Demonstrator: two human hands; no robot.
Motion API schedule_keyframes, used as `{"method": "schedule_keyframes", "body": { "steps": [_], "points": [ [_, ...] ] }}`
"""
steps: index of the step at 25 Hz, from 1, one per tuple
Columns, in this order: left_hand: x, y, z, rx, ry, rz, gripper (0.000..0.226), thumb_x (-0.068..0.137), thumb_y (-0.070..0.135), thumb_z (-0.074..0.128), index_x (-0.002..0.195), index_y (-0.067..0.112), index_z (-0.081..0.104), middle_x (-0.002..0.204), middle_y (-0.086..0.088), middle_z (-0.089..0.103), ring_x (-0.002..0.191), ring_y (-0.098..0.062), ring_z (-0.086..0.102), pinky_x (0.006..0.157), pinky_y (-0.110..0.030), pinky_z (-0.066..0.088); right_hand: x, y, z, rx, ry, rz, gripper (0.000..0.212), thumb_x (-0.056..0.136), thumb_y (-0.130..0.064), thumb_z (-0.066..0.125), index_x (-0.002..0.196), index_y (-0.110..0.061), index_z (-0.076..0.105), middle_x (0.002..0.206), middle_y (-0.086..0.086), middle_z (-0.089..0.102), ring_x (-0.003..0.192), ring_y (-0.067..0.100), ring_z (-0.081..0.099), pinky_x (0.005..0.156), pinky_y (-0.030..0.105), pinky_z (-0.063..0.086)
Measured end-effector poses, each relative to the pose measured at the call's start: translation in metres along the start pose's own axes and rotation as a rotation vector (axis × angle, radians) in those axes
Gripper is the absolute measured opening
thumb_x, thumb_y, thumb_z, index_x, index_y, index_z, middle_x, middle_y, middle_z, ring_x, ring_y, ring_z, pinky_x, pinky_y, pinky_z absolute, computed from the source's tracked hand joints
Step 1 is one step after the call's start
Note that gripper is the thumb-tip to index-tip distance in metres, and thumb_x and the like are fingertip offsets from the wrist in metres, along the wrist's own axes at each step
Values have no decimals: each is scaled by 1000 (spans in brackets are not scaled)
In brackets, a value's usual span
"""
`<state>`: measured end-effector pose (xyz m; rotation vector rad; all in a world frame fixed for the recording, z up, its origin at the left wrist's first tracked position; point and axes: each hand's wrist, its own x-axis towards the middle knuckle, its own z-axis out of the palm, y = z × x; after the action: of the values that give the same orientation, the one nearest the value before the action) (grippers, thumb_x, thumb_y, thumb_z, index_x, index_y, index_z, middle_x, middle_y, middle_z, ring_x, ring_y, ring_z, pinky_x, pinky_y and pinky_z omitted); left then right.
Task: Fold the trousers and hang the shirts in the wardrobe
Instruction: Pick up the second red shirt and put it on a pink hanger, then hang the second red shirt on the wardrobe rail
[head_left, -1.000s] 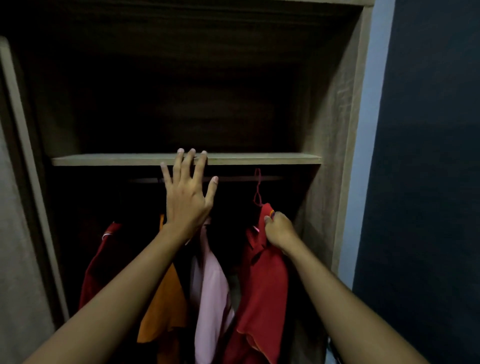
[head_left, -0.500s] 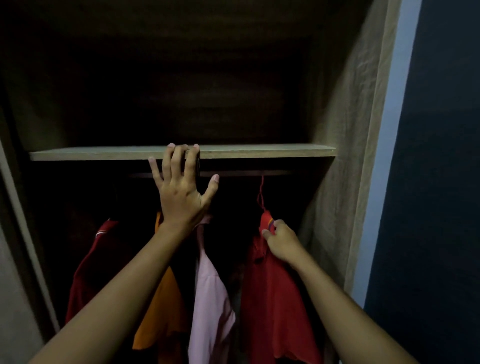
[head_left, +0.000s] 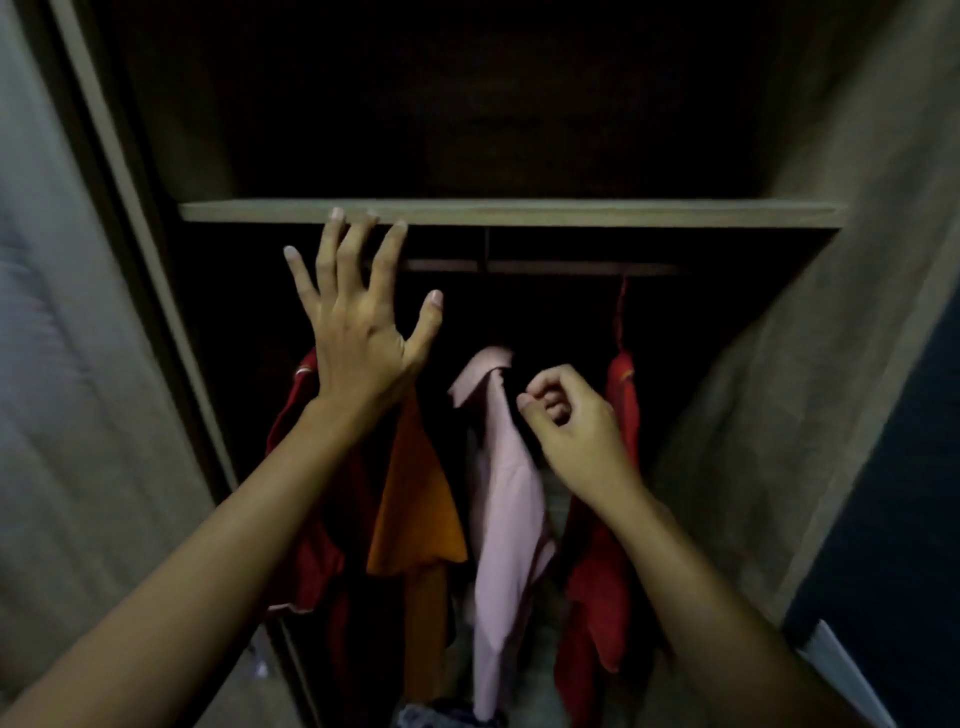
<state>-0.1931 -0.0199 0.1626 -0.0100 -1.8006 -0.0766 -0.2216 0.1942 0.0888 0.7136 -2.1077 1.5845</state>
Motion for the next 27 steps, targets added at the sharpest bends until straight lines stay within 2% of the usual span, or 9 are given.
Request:
{"method": "schedule_keyframes", "body": {
  "steps": [4,6,8,10,12,15,19,21,27],
  "points": [
    [-48,-69,-41,97,-27,-21,53,92,39,60,137,12,53,155,-12,38,150,-34,20,118,-65,6,-47,-9,107,109,-352,61,13,86,-15,70,91,-16,59,67,-4,52,53,3,45,56,20,42],
    [-69,-107,-63,128,-46,-36,55,91,36,62,139,10,51,156,-13,36,149,-35,21,118,-65,7,-76,-3,164,86,-507,146,8,90,-23,67,89,-16,62,64,-3,57,50,7,52,52,27,46],
    [-86,-140,-80,149,-84,-54,62,92,37,60,145,8,44,157,-16,33,149,-36,20,118,-65,7,-104,4,211,27,-611,244,20,94,-32,62,83,-15,67,65,1,67,47,10,60,51,34,51],
    [-107,-177,-94,177,-155,-86,67,94,37,57,150,6,36,159,-18,28,150,-36,17,118,-65,6,-135,14,261,-19,-663,341,32,94,-32,59,75,-8,69,65,5,71,40,6,58,46,26,51],
    [-131,-210,-100,192,-242,-132,70,96,40,53,153,7,29,162,-16,23,152,-34,13,119,-64,5,-163,24,302,-76,-681,418,40,94,-33,57,70,-3,69,63,8,72,33,4,54,40,20,47],
    [-165,-244,-101,205,-367,-212,72,98,45,46,156,10,21,165,-13,14,153,-30,6,117,-66,5,-197,45,355,-184,-710,550,48,94,-40,54,65,-4,67,59,8,71,31,7,55,37,22,47],
    [-184,-259,-98,170,-428,-210,75,97,44,48,157,10,18,165,-14,10,154,-31,3,117,-66,7,-232,118,429,-344,-587,649,68,78,-63,34,74,-6,70,68,9,73,57,28,70,56,41,61],
    [-185,-262,-97,145,-423,-203,75,97,43,50,157,10,19,165,-15,11,153,-31,4,118,-66,7,-239,143,453,-393,-563,683,71,70,-60,27,76,-5,71,70,11,73,64,32,70,60,43,61],
    [-186,-260,-90,99,-403,-173,75,96,42,53,156,9,21,164,-18,12,153,-34,5,118,-66,7,-228,86,429,-422,-542,723,52,78,-40,38,74,0,71,72,17,71,71,36,67,65,39,57]
  ]
}}
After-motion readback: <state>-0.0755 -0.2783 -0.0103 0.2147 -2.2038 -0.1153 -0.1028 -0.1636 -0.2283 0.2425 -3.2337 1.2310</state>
